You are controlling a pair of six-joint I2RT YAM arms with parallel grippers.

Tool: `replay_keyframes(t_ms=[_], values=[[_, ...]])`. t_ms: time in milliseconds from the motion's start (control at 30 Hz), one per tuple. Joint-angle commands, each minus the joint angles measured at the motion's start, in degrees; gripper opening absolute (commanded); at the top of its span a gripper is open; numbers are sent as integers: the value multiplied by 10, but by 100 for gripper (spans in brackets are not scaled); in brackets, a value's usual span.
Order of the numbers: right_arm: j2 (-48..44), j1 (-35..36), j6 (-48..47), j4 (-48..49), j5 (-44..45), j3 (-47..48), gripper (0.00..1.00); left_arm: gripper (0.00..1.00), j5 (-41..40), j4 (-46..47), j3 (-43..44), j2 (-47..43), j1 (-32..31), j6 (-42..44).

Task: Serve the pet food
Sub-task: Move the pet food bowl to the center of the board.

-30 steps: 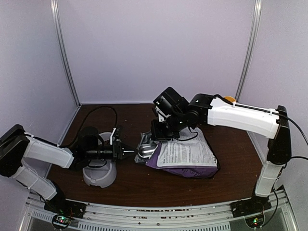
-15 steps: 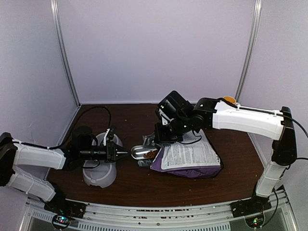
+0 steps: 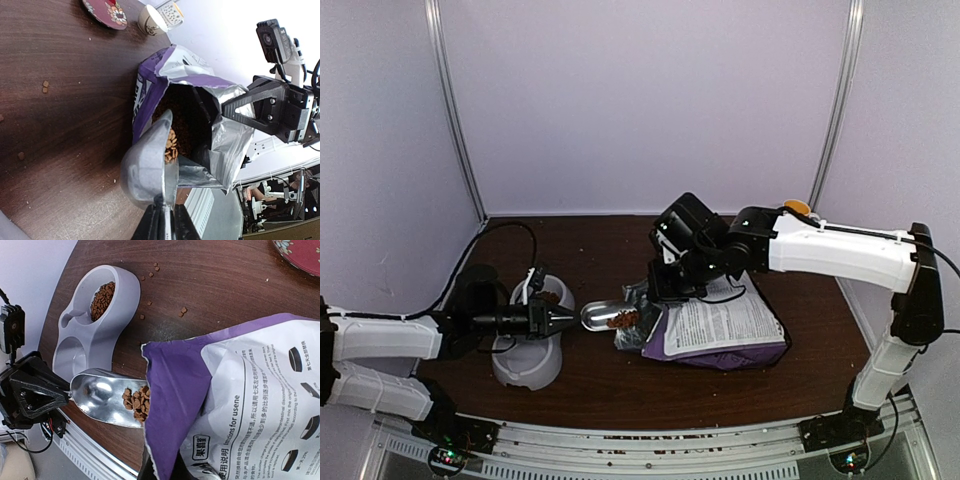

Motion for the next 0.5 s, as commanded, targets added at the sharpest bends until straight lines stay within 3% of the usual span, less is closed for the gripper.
replay_keyframes(t_ms=[0, 467], values=[[-25, -9, 4, -3, 29, -9, 0, 0, 15, 21, -15, -24, 16, -9], [-34, -16, 4, -2, 31, -20, 0, 0, 105, 75, -34, -43, 71, -57]])
